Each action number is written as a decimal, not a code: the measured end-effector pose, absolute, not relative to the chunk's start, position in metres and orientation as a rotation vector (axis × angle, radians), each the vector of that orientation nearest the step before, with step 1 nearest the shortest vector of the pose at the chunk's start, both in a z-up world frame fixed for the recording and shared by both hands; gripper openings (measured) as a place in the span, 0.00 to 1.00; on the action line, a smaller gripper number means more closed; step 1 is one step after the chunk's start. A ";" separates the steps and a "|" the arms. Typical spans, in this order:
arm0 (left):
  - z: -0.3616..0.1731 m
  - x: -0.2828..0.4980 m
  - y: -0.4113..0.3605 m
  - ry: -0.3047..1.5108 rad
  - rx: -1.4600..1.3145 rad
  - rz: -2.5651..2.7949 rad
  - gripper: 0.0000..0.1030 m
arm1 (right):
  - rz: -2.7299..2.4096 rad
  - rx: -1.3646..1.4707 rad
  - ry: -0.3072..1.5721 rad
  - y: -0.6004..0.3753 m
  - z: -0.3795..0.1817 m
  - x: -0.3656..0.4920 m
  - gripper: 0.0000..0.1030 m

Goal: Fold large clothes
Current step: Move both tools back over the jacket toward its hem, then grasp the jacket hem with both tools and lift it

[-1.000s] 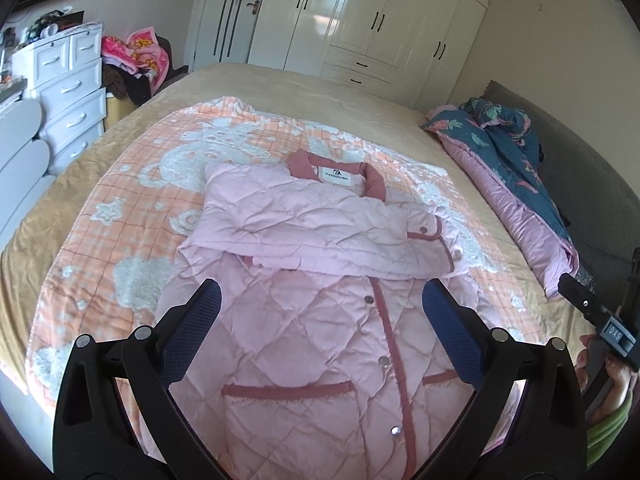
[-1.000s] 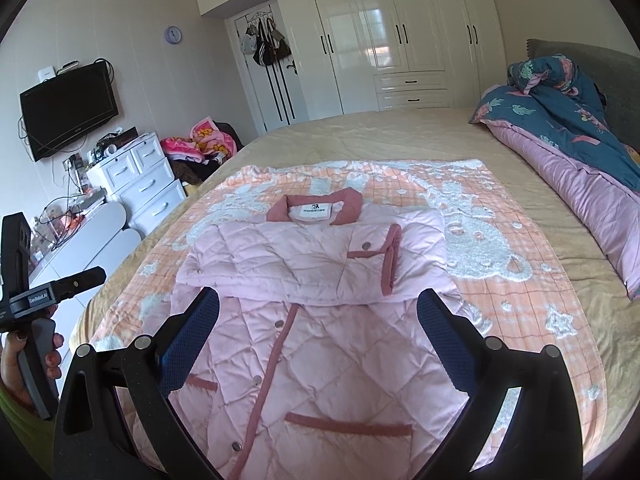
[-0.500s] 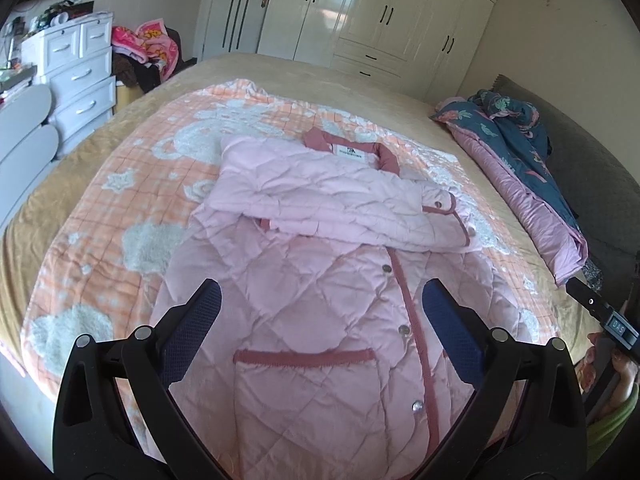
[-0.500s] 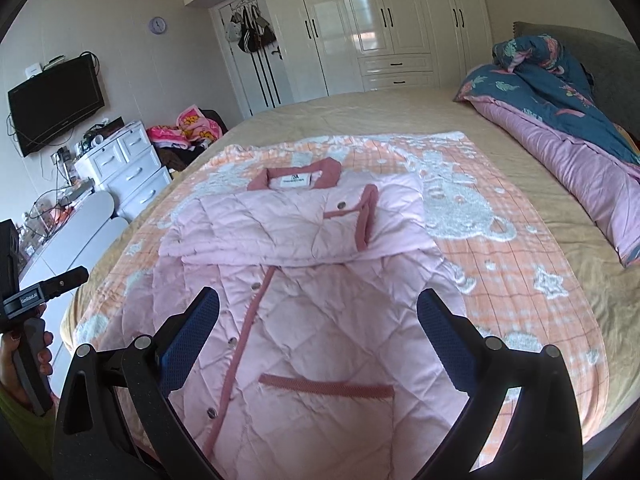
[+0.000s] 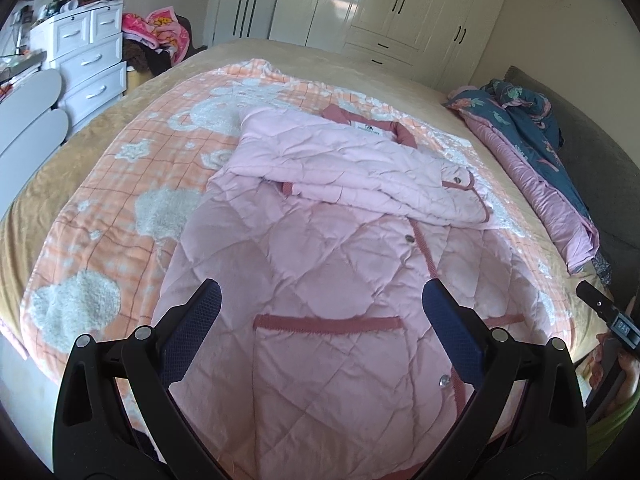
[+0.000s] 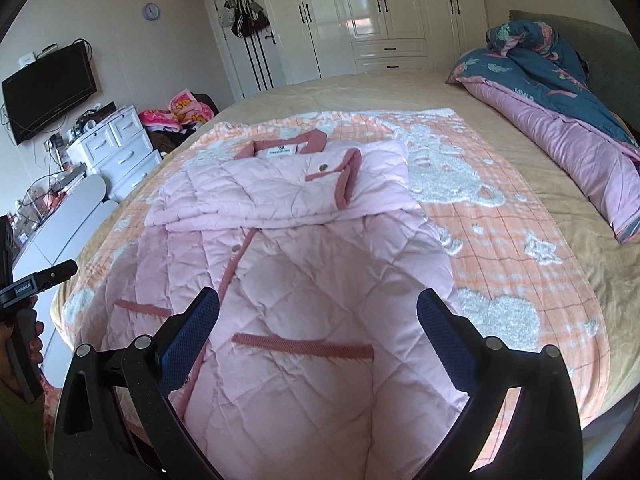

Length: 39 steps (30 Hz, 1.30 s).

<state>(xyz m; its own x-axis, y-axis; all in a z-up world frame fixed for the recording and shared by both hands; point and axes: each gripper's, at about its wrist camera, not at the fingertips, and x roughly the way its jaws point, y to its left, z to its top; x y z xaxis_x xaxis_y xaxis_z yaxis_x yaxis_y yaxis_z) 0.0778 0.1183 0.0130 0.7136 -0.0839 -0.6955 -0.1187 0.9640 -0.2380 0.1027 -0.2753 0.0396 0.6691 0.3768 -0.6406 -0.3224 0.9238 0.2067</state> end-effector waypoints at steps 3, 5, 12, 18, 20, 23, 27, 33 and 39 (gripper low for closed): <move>0.006 0.076 0.118 0.793 -0.268 0.025 0.92 | 0.393 0.068 0.752 -0.277 0.035 0.102 0.96; 0.001 0.075 0.118 0.806 -0.266 0.026 0.92 | 0.392 0.067 0.765 -0.279 0.030 0.101 0.96; -0.012 0.070 0.118 0.837 -0.243 0.036 0.92 | 0.377 0.056 0.806 -0.286 0.013 0.096 0.96; -0.027 0.058 0.128 0.872 -0.257 0.057 0.92 | 0.357 0.056 0.844 -0.297 -0.003 0.090 0.96; -0.031 0.053 0.136 0.888 -0.317 0.037 0.92 | 0.356 0.057 0.853 -0.300 -0.007 0.088 0.96; -0.036 0.046 0.142 0.904 -0.294 0.077 0.92 | 0.352 0.054 0.864 -0.304 -0.012 0.086 0.96; -0.043 0.033 0.157 0.916 -0.321 0.110 0.92 | 0.348 0.054 0.866 -0.310 -0.014 0.081 0.96; -0.056 0.015 0.180 0.962 -0.374 0.115 0.88 | 0.337 0.063 0.869 -0.319 -0.018 0.075 0.96; -0.066 -0.002 0.193 0.993 -0.420 0.095 0.57 | 0.328 0.066 0.866 -0.326 -0.020 0.069 0.96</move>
